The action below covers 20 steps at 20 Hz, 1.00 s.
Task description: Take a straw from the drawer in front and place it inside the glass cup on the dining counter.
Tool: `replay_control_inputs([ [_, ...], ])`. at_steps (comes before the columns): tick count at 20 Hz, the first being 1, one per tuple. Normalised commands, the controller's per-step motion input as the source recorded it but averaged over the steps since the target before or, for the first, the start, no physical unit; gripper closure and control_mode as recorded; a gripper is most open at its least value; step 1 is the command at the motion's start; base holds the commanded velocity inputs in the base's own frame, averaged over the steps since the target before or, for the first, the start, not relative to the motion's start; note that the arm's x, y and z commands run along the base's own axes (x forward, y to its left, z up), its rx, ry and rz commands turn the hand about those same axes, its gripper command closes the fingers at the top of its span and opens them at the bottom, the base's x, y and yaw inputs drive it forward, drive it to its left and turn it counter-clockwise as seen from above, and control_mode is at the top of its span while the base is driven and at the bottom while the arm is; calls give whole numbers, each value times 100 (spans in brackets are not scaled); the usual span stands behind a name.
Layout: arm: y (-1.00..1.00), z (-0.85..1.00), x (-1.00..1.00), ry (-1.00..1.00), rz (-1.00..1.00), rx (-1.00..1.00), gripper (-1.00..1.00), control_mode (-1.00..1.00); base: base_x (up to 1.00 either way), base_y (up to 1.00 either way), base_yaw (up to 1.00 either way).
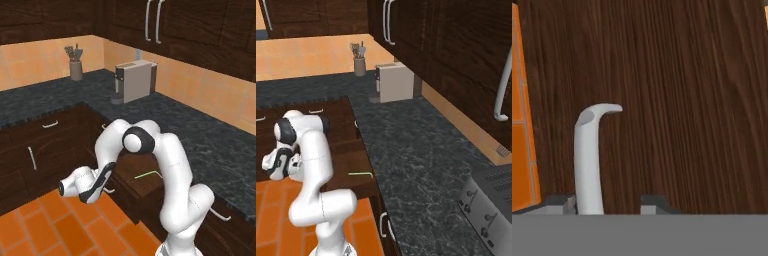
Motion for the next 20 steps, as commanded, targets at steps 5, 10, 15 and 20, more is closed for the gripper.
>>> replay_control_inputs([
  [5, 10, 43, -64, 4, 0, 18, -100, -100, 0, 0, 0],
  [10, -3, 57, -40, 33, 0, 47, -100, -100, 0, 0, 0],
  [15, -11, 80, -63, 16, 0, 43, -100, -100, 0, 0, 0],
  [20, -90, 100, -35, 0, -12, 29, -100, -100, 0, 0, 0],
])
